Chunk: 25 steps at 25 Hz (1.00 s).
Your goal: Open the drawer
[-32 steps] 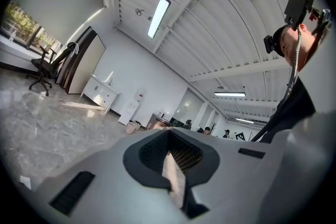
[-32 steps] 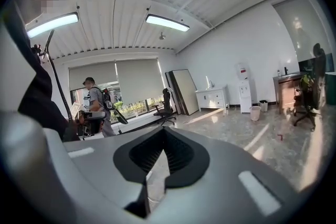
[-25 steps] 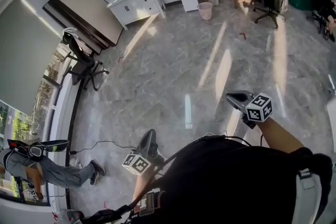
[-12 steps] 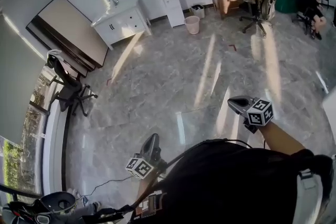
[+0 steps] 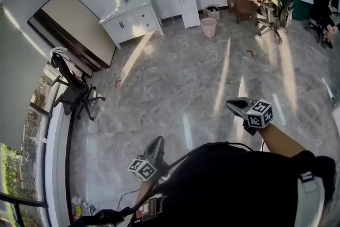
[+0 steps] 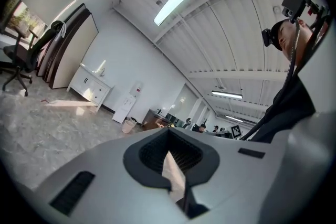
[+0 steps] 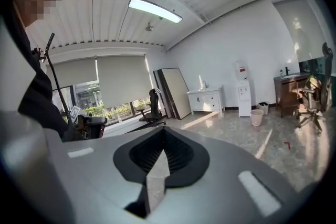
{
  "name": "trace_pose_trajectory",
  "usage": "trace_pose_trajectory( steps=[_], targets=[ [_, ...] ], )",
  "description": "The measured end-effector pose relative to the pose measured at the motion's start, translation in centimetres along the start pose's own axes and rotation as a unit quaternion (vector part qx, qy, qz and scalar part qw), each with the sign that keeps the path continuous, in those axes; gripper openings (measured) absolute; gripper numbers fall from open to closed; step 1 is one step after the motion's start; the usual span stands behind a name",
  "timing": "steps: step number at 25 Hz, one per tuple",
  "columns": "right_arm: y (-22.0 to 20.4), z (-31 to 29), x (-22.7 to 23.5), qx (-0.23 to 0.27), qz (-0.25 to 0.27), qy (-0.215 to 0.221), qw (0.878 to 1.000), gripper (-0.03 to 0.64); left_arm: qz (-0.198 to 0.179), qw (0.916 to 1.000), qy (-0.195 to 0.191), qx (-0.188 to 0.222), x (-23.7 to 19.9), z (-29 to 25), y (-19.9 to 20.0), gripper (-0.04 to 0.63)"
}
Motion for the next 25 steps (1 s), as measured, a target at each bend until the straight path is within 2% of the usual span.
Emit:
trace_pose_trajectory(
  steps=[4, 10, 18, 25],
  targets=[
    [0.7, -4.8, -0.2, -0.006, 0.003, 0.014, 1.0, 0.002, 0.004, 0.9998, 0.015, 0.012, -3.9, 0.7, 1.7, -0.009],
    [1.6, -9.0, 2.9, -0.013, -0.007, 0.028, 0.999, 0.002, 0.013, 0.9991, 0.037, 0.015, -6.1, -0.7, 2.2, -0.009],
    [4.9, -16.2, 11.0, -0.021, 0.005, 0.094, 0.995, 0.002, -0.002, 0.9936, 0.101, 0.052, -8.3, -6.3, 4.4, -0.009],
    [9.6, -20.4, 19.4, -0.017, 0.026, 0.131, 0.991, 0.002, -0.013, 0.9881, 0.13, 0.082, -9.3, -14.8, 6.7, -0.009]
  ],
)
Point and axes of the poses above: the fingertips, and each gripper's own axes: z backward along the fingers, x to its right, y out of its top, the point moved 6 cm from there along z, backward along the fingers, and after that the axes turned 2 degrees about x, right-handed, at the moved point
